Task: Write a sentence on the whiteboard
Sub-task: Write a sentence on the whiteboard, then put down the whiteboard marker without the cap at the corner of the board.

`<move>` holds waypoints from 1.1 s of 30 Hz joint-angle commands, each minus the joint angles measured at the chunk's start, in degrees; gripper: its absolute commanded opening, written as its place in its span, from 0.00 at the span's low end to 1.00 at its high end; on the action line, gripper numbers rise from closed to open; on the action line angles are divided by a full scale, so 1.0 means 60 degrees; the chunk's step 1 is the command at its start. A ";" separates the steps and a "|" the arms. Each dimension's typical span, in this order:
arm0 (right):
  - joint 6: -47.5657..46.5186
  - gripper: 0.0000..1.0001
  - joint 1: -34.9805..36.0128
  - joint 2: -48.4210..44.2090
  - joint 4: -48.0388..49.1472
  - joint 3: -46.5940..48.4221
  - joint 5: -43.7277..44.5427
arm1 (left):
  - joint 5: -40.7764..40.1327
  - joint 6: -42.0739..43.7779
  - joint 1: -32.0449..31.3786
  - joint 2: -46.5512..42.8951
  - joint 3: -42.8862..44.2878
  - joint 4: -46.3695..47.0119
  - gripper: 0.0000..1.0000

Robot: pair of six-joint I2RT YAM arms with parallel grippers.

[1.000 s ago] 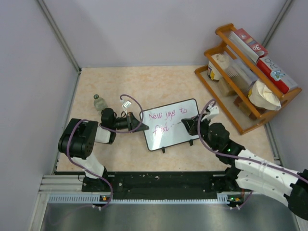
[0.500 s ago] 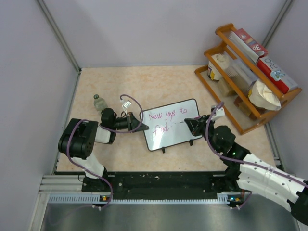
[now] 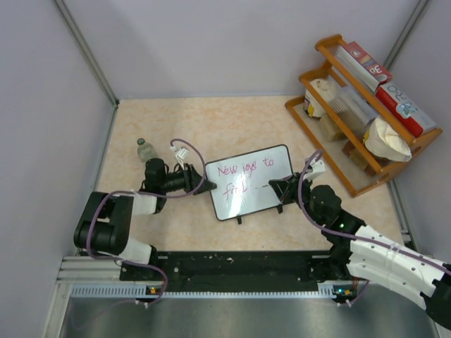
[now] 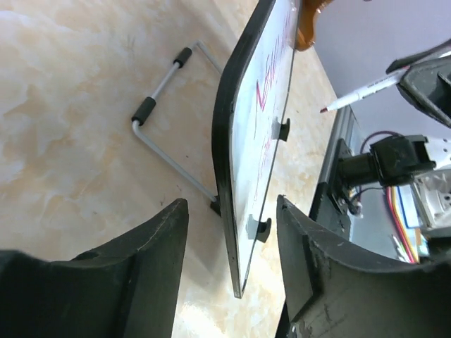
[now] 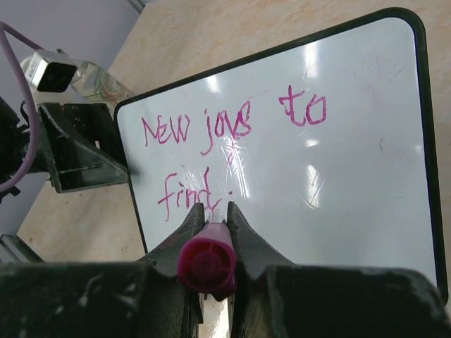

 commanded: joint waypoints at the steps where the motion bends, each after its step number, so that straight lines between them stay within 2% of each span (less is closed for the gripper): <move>1: 0.0181 0.00 -0.0093 -0.0174 -0.0112 -0.0023 -0.0307 | -0.1212 0.1172 0.0030 -0.1163 -0.0266 -0.1261 0.61; 9: 0.0606 0.00 -0.0093 -0.0658 -0.0653 -0.0273 -0.0615 | -0.3142 0.1685 0.0016 -0.3212 -0.0954 -0.1994 0.82; 10: 0.0621 0.00 -0.0093 -0.0745 -0.0872 -0.0244 -0.0673 | -0.3393 0.1714 0.0030 -0.3463 -0.1027 -0.2111 0.97; 11: 0.0708 0.00 -0.0079 -0.0790 -0.1004 -0.0229 -0.0732 | -0.3700 0.1758 0.0030 -0.3727 -0.1188 -0.2228 0.99; 21: 0.2113 0.00 -0.0093 -0.1360 -0.2352 -0.0594 -0.2006 | -0.7129 0.2037 0.0030 -0.7621 -0.2082 -0.3766 0.99; 26: 0.3108 0.00 -0.0108 -0.1873 -0.2762 -0.1225 -0.2634 | -0.8871 0.1833 0.0030 -0.8855 -0.2536 -0.4236 0.99; 33: 0.3945 0.00 -0.0079 -0.2708 -0.3612 -0.1781 -0.2871 | -0.9270 0.1773 0.0030 -0.9428 -0.2845 -0.4017 0.99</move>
